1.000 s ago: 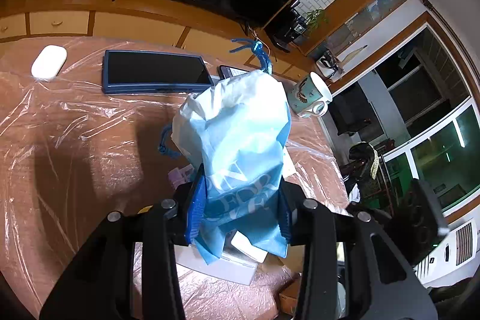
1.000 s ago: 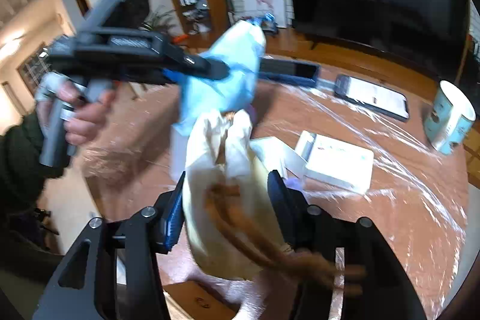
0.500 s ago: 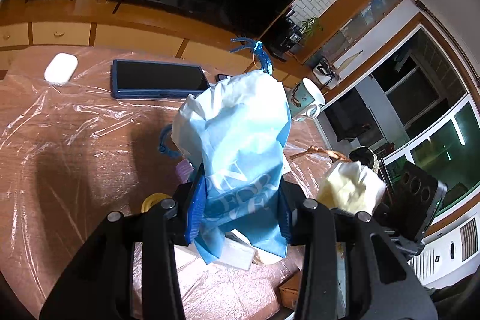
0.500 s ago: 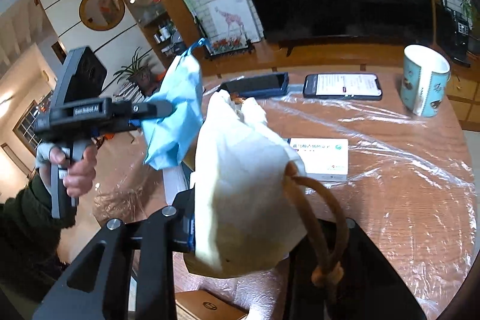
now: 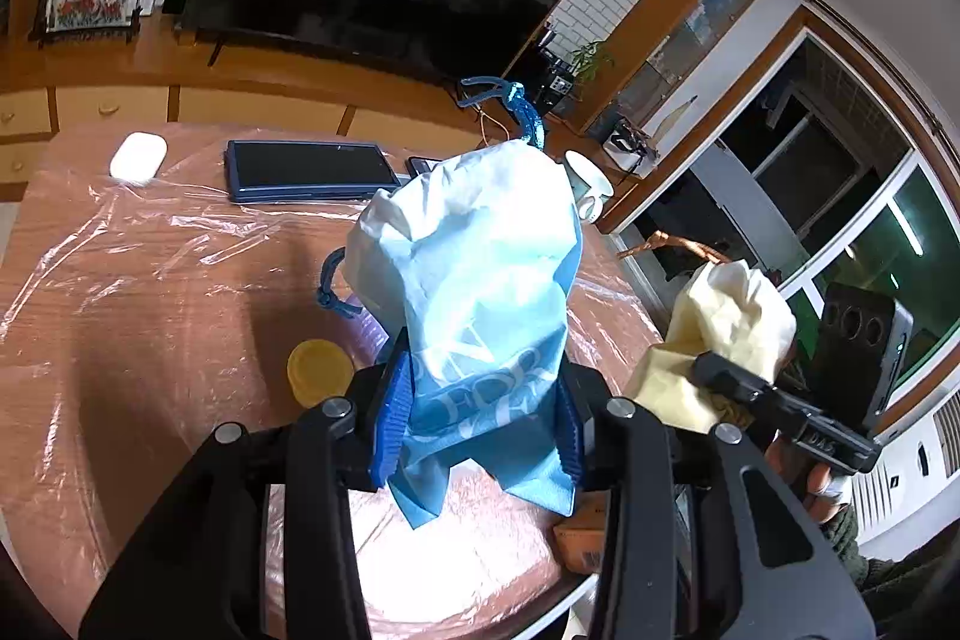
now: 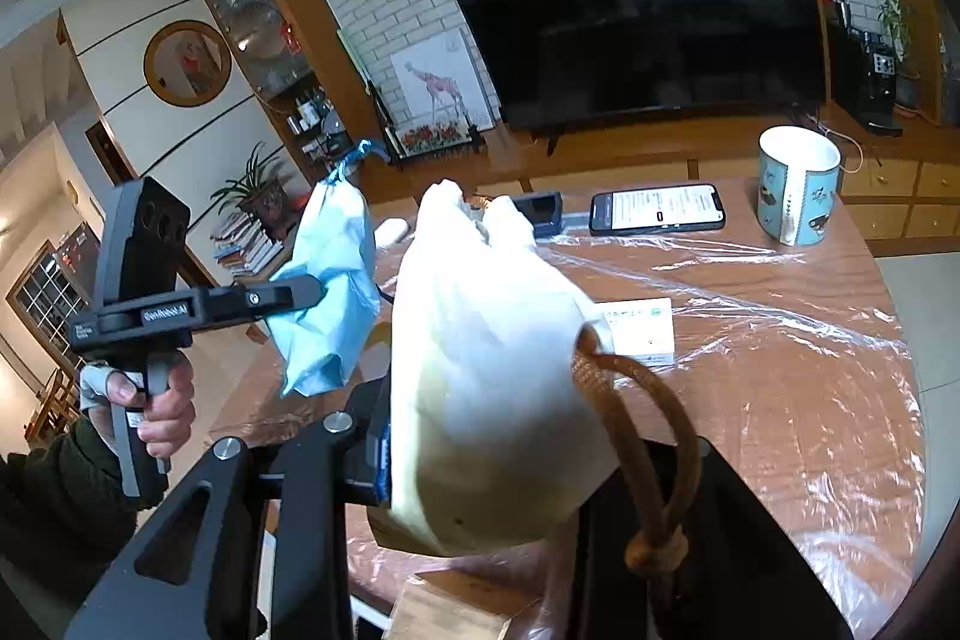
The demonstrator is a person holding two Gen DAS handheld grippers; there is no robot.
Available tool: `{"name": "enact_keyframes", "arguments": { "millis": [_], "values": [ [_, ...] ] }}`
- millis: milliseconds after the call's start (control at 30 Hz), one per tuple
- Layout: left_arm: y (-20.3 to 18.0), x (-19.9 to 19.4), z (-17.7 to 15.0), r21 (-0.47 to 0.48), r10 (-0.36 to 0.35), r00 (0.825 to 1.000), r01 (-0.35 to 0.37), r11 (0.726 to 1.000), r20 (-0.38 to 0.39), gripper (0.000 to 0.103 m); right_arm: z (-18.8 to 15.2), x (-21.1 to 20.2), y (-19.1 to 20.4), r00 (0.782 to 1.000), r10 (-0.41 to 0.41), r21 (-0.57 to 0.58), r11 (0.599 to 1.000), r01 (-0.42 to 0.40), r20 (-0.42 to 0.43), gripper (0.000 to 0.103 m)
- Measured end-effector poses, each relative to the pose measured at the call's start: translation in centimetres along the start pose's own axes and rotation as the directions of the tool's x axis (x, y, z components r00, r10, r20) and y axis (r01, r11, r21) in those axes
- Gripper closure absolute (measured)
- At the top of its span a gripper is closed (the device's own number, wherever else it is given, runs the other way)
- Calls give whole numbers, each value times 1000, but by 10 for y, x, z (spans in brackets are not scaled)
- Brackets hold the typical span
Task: Collect trash
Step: 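Carry the blue bag with the left tool while the right tool carries the yellow bag toward the bin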
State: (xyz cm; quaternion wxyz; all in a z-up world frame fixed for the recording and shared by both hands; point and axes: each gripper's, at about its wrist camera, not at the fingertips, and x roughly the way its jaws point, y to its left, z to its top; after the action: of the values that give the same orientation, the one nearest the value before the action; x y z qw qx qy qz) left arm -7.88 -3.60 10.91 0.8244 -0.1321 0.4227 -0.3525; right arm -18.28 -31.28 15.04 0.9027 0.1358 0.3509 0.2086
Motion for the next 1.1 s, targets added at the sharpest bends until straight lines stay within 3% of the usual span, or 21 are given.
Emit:
{"name": "enact_keyframes", "arguments": {
  "millis": [200,400,567,733,1100],
  "values": [
    [-10,-16,-16,28,29,999,-30,999,17,61,-8,-11,14,1000,11,-11,1000,-11,6,70],
    [-29,-26,-41,57,117,992,-119,991,37,61,-25,-20,25,999,43,-46,998,-44,-18,70],
    [-51,-32,-66,70,207,977,-210,975,53,61,-41,-33,31,995,89,-60,994,-92,-44,70],
    [-79,-41,-90,94,300,951,-307,947,77,61,-59,-51,38,990,129,-93,986,-135,-64,70],
    [-118,-49,-144,121,378,923,-383,916,69,61,-94,-80,50,979,172,-145,972,-186,-108,71]
  ]
}}
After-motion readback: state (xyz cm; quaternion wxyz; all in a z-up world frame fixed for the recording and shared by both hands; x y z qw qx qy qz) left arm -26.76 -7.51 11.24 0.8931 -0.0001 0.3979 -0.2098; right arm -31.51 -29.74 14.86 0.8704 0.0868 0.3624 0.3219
